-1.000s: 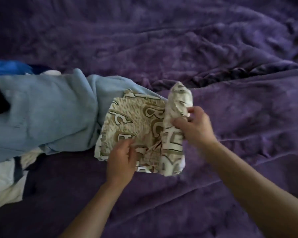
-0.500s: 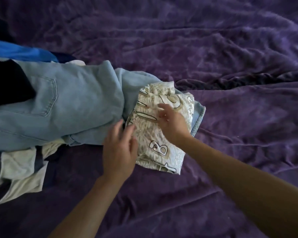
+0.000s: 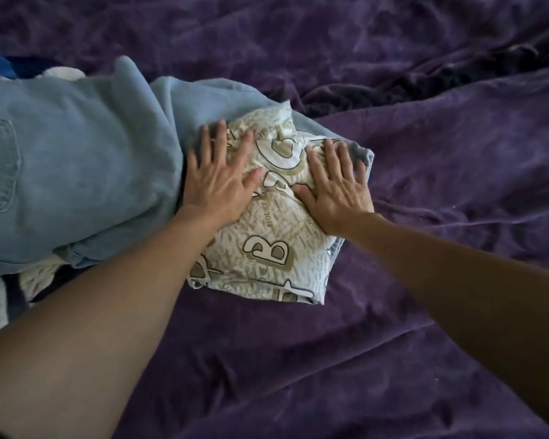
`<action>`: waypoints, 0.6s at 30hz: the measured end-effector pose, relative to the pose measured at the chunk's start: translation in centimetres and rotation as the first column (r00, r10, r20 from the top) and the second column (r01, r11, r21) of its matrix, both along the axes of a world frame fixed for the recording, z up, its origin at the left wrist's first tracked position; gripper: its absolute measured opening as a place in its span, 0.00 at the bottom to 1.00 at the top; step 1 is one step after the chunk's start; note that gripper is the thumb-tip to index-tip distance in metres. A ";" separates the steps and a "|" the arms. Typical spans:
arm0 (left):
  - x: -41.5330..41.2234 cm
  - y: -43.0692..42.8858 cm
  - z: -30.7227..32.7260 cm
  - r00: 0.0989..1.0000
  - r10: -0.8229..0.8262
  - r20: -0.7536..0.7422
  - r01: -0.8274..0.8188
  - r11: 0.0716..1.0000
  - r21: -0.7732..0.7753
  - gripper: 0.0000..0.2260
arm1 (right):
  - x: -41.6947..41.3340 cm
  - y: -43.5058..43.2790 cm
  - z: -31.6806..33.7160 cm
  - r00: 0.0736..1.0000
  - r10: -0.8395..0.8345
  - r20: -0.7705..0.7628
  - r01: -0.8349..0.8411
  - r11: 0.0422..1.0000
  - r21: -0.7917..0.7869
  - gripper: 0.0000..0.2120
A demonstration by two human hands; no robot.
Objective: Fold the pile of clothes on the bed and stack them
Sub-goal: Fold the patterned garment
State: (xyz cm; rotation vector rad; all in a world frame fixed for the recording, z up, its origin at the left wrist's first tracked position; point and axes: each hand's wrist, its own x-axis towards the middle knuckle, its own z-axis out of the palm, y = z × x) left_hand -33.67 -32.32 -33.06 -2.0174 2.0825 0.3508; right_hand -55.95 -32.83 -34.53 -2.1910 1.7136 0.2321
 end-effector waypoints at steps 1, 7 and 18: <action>0.0 -0.1 0.3 1.000 0.010 -0.013 -0.010 1.000 -0.002 0.31 | 0.2 0.2 0.3 0.998 -0.033 0.049 0.034 0.999 0.001 0.35; 0.4 6.9 3.2 0.990 -0.061 -0.127 0.027 0.965 -0.260 0.28 | 3.0 10.4 2.9 0.939 0.079 0.336 -0.019 0.984 -0.179 0.37; 3.1 15.6 2.8 0.954 -0.285 -0.088 0.254 0.930 -0.266 0.31 | 1.3 15.6 1.4 0.974 0.223 0.047 -0.220 0.973 -0.071 0.50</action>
